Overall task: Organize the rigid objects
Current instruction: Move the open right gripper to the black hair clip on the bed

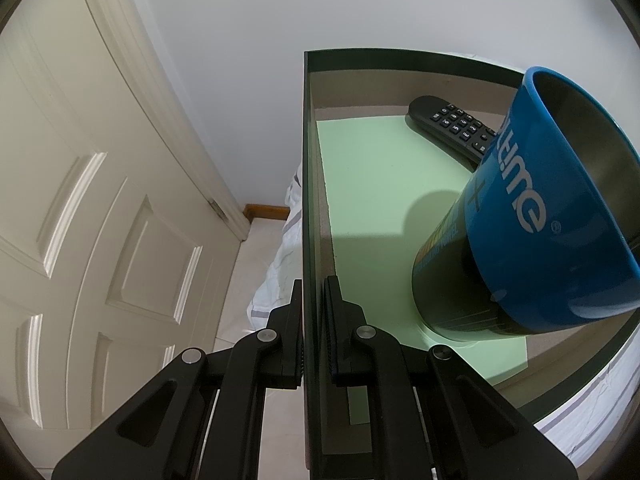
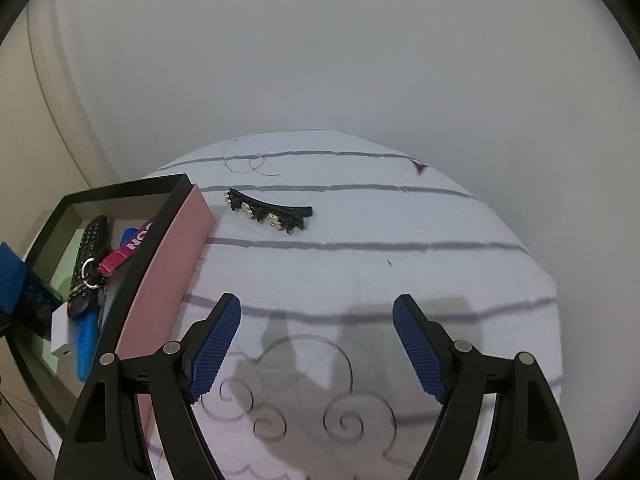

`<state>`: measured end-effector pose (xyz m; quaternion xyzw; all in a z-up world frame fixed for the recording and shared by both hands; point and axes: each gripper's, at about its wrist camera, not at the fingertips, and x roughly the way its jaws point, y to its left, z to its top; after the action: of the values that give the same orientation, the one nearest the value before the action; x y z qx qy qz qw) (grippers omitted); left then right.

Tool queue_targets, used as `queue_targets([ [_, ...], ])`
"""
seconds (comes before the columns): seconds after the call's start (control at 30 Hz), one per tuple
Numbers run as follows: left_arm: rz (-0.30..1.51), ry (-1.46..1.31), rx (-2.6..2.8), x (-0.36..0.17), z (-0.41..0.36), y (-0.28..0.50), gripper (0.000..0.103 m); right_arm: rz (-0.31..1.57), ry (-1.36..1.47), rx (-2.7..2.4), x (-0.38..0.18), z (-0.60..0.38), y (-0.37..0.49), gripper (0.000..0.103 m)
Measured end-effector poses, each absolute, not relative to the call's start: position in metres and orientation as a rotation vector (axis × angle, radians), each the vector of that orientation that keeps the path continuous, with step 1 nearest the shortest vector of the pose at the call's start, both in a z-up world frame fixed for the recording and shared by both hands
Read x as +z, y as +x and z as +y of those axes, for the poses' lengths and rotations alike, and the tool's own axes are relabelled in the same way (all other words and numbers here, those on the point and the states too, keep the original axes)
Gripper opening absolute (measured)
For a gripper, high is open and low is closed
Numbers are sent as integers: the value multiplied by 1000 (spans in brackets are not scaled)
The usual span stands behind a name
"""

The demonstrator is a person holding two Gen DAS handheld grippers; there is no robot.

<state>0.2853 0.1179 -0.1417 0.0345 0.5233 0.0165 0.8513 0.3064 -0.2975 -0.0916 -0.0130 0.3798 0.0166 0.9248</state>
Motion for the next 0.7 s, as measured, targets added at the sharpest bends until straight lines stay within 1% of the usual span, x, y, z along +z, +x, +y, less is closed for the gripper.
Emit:
queue_targets([
  [0.53, 1103, 87, 54, -138, 115, 284, 7, 853, -223, 243, -109, -268, 399, 80],
  [0.7, 1105, 92, 57, -137, 113, 283, 8, 873, -315, 235, -118, -251, 420, 80],
])
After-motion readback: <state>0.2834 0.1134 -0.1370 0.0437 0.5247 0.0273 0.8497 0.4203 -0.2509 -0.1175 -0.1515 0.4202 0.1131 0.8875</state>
